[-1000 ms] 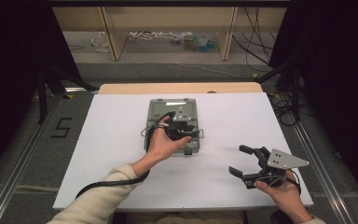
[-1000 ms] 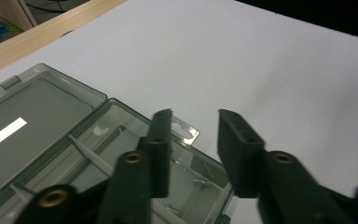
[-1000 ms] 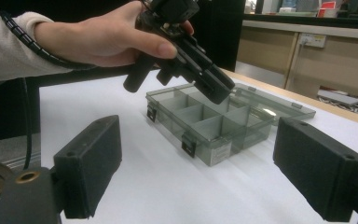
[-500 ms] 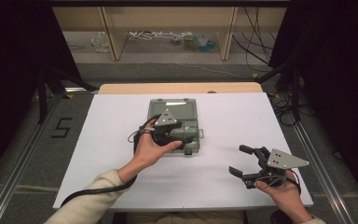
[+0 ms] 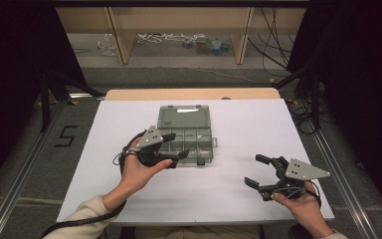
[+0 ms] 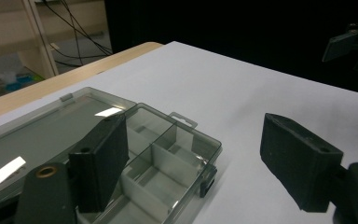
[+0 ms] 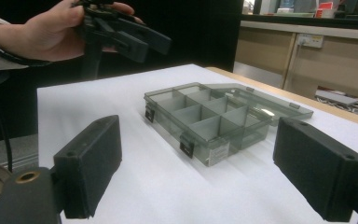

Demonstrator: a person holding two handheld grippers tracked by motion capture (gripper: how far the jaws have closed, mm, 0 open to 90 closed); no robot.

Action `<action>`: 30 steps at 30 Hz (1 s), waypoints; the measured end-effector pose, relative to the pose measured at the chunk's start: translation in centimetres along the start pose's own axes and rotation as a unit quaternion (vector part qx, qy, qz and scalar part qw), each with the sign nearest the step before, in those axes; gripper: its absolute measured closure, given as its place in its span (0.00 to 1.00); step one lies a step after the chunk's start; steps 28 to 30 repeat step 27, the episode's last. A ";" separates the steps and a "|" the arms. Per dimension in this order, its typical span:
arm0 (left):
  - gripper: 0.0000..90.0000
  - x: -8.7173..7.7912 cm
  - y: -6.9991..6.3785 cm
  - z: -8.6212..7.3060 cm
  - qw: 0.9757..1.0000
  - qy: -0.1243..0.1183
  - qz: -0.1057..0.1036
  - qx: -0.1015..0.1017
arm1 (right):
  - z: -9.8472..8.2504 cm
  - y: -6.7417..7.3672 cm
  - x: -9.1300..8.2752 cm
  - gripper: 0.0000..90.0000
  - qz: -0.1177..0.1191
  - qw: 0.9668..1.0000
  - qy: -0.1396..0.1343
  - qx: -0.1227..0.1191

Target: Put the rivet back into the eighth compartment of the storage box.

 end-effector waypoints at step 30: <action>0.26 -3.8 1.4 -2.1 0.999 -0.025 0.028 -0.005 | 0.2 -0.5 -0.2 0.18 -0.019 1.000 -0.019 -0.013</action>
Point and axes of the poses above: each handheld gripper's, and its own axes: x roughly forward along the jaws, z roughly out of its top, y roughly to its left, the point moved 9 cm from there along x, roughly forward along the jaws, and after that the axes turned 15 degrees about -x, right-handed, at the moved point
